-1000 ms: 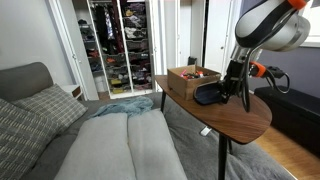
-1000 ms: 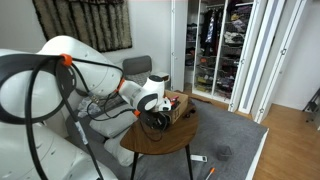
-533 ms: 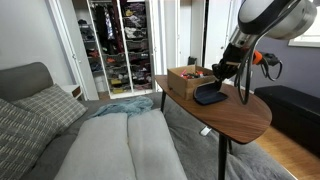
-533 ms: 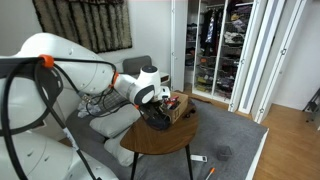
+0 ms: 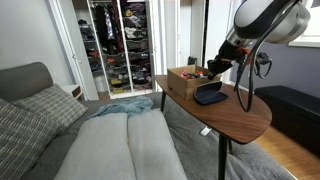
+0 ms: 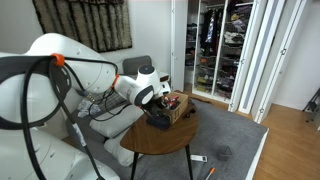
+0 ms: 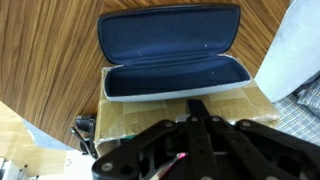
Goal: Close the white case
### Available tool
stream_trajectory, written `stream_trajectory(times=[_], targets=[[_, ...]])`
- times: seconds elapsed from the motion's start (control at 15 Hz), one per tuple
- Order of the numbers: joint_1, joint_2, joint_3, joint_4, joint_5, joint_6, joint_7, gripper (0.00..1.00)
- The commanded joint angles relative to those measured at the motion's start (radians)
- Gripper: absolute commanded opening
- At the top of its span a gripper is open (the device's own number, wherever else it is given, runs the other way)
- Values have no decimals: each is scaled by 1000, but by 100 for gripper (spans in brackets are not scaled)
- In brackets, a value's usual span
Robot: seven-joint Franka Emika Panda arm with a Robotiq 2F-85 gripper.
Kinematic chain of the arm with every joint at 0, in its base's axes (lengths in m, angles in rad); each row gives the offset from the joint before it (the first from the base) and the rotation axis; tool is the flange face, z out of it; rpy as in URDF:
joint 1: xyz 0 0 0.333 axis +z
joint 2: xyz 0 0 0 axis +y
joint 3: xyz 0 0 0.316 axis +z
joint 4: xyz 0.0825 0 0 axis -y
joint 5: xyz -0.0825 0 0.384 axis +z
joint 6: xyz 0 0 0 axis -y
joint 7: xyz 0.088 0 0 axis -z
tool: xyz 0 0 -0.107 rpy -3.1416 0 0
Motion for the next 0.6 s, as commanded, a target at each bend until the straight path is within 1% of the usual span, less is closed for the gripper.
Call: stream_trajectory(times=[0.0, 0.33, 0.53], targets=[[52, 48, -41, 16, 26, 49, -55, 0], [88, 89, -76, 28, 49, 73, -106, 0], [104, 100, -93, 37, 64, 64, -130, 0]])
